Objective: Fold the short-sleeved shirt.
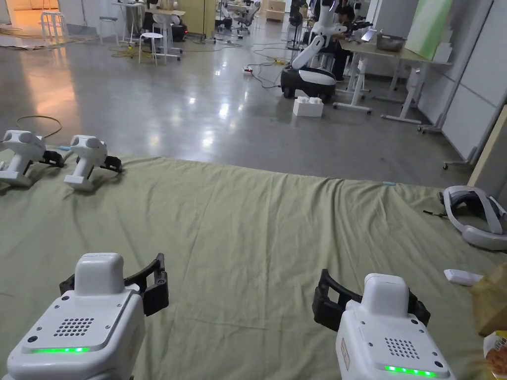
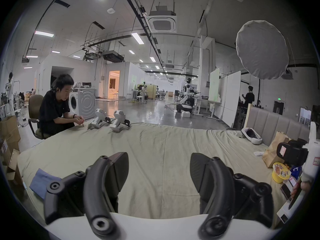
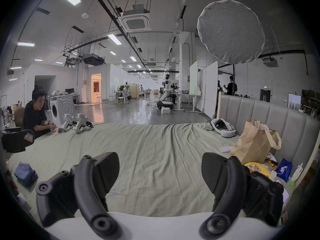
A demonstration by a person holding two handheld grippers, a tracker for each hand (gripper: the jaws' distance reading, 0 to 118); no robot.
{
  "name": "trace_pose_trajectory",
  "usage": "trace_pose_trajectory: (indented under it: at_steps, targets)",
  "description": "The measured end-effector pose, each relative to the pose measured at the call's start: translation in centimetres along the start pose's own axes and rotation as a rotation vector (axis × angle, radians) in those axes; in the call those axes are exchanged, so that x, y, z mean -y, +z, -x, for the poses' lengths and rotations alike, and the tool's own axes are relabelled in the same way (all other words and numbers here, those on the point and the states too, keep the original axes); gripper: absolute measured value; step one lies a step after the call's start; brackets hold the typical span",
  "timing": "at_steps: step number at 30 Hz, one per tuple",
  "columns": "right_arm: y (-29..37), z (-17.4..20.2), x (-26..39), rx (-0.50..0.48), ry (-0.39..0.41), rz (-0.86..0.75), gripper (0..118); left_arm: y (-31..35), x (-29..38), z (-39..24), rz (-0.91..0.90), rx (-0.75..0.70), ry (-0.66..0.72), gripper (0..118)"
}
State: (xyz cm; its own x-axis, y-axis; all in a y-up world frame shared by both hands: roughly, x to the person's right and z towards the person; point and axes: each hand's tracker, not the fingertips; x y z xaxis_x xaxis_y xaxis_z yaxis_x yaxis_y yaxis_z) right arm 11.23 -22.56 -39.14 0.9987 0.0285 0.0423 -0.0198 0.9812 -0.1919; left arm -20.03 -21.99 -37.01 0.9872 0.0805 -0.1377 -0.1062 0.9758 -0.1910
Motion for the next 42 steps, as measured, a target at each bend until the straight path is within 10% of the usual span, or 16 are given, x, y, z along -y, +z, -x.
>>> trace_pose_trajectory:
  at_steps: [29, 34, 42]
  targets:
    - [-1.7, -0.4, -2.5, 0.053, -0.108, 0.094, 110, -0.3, -0.6, -0.6, 0.019, 0.023, -0.028, 93]
    - [-1.3, -1.3, -3.1, -0.070, -0.165, 0.100, 114, 0.0, -0.4, -0.3, 0.013, 0.040, -0.030, 97]
    - [-1.5, 0.0, -3.3, 0.086, -0.116, 0.100, 114, -0.2, 0.0, -1.0, 0.020, 0.028, -0.062, 102]
